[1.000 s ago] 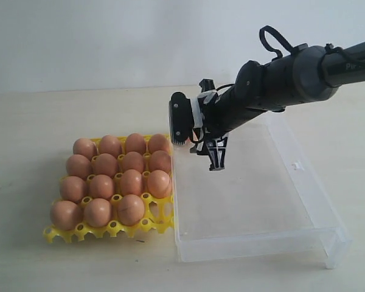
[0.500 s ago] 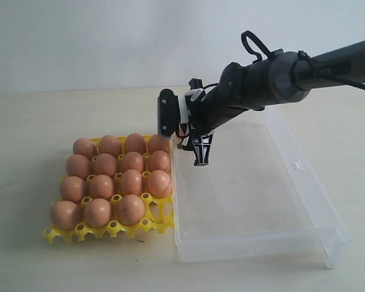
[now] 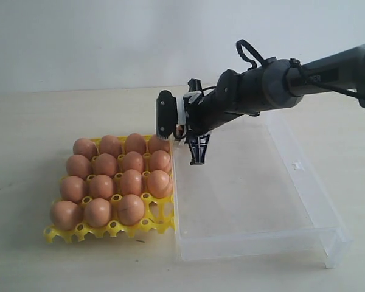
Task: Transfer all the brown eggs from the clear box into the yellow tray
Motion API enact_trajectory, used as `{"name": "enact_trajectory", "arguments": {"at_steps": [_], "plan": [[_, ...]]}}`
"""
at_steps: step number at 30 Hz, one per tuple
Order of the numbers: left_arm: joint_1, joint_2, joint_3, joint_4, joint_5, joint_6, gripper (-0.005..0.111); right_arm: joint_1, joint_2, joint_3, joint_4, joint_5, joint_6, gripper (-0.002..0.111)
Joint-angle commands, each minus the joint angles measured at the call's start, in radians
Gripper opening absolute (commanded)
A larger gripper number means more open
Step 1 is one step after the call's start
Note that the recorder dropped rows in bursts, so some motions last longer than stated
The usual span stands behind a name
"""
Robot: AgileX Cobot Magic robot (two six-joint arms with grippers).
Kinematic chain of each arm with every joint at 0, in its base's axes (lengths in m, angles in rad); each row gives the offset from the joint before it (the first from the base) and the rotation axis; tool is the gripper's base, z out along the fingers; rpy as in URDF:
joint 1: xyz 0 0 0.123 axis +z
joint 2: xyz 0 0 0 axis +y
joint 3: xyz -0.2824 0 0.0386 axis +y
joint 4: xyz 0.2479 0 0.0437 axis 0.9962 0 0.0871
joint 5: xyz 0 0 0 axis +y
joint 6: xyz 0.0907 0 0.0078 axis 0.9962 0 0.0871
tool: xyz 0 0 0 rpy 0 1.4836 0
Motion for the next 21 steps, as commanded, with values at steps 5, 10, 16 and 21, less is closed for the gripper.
{"name": "enact_trajectory", "arguments": {"at_steps": [5,10,16,21], "plan": [[-0.006,0.003,-0.005,-0.005,-0.004,-0.003,0.000,-0.001,-0.040,0.025,-0.070,0.071,0.152,0.000],[-0.006,0.003,-0.005,-0.005,-0.004,-0.003,0.000,-0.001,-0.139,0.146,-0.118,-0.057,0.204,0.000],[-0.006,0.003,-0.005,-0.005,-0.004,-0.003,0.000,-0.001,-0.235,0.170,-0.100,-0.034,0.446,0.000],[-0.006,0.003,-0.005,-0.005,-0.004,-0.003,0.000,-0.024,-0.296,0.094,-0.097,0.122,1.267,0.000]]}}
